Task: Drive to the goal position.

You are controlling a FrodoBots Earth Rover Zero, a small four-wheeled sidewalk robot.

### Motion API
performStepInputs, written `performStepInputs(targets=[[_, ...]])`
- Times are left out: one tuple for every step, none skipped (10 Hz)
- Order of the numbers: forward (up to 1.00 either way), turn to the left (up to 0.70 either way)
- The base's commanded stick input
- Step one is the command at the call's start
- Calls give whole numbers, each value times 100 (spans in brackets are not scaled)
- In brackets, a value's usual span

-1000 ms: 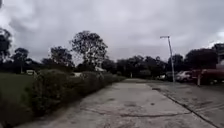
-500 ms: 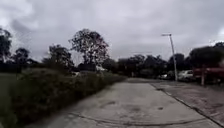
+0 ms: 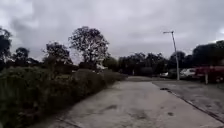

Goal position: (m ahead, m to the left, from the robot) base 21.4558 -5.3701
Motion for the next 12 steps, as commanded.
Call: performStepInputs(targets=[[50,0],[50,0],[50,0],[50,0],[50,0],[50,0],[50,0],[50,0],[50,0],[50,0],[50,0],[50,0]])
